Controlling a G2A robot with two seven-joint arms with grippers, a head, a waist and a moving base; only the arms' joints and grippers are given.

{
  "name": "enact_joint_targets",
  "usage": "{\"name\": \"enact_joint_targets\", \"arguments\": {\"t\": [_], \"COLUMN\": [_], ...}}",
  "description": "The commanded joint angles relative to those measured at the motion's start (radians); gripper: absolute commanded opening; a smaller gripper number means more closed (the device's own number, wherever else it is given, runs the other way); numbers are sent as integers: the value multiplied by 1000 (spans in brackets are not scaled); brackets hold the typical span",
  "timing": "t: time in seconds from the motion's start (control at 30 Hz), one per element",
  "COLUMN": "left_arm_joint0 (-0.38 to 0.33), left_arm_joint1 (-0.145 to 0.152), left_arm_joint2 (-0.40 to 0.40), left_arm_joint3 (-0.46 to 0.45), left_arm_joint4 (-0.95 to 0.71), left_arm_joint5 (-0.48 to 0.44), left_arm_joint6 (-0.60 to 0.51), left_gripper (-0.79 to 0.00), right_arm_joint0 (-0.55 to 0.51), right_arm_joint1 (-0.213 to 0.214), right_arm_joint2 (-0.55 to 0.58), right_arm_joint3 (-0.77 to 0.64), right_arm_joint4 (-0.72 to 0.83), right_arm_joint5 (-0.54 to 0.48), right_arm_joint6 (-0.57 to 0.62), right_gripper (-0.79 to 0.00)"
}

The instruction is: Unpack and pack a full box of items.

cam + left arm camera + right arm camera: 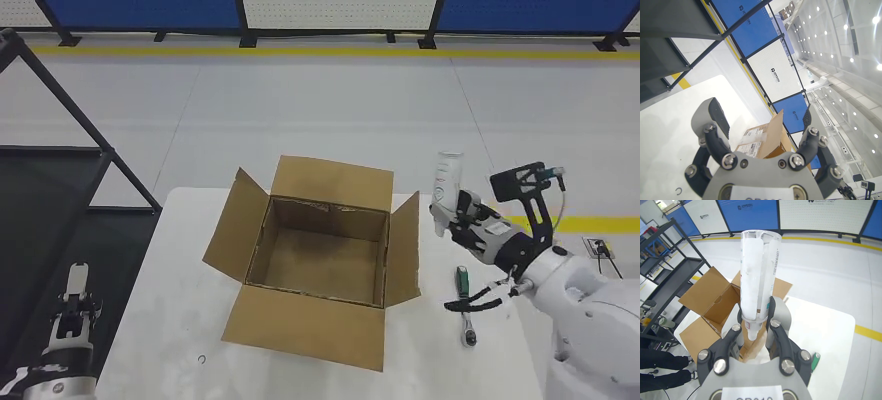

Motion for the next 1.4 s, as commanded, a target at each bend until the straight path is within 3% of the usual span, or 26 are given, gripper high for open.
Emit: {"name": "enact_joint_targets", "arguments": {"t": [0.0, 0.17, 0.53, 1.27, 1.3, 1.37], "left_arm_joint0": [0, 0, 0, 0, 0, 0], "left_arm_joint1": [0, 0, 0, 0, 0, 0], "left_arm_joint2": [0, 0, 0, 0, 0, 0], "left_arm_joint3": [0, 0, 0, 0, 0, 0], "left_arm_joint4": [0, 0, 0, 0, 0, 0], "left_arm_joint5": [0, 0, 0, 0, 0, 0], "left_arm_joint6": [0, 0, 0, 0, 0, 0], "left_gripper": [0, 0, 0, 0, 0, 0], "right_arm_joint0": [-41, -106, -150, 17, 20, 23], "right_arm_joint1": [6, 24, 54, 84, 85, 88], "right_arm_joint2": [50, 114, 83, -121, -122, -124], "right_arm_joint3": [14, 110, 367, 712, 716, 718], "right_arm_joint4": [18, 43, 73, -140, -139, -138], "right_arm_joint5": [3, -1, -27, 111, 111, 112], "right_arm_joint6": [27, 121, 257, 224, 223, 224], "right_gripper": [-785, -785, -785, -785, -690, -576]}}
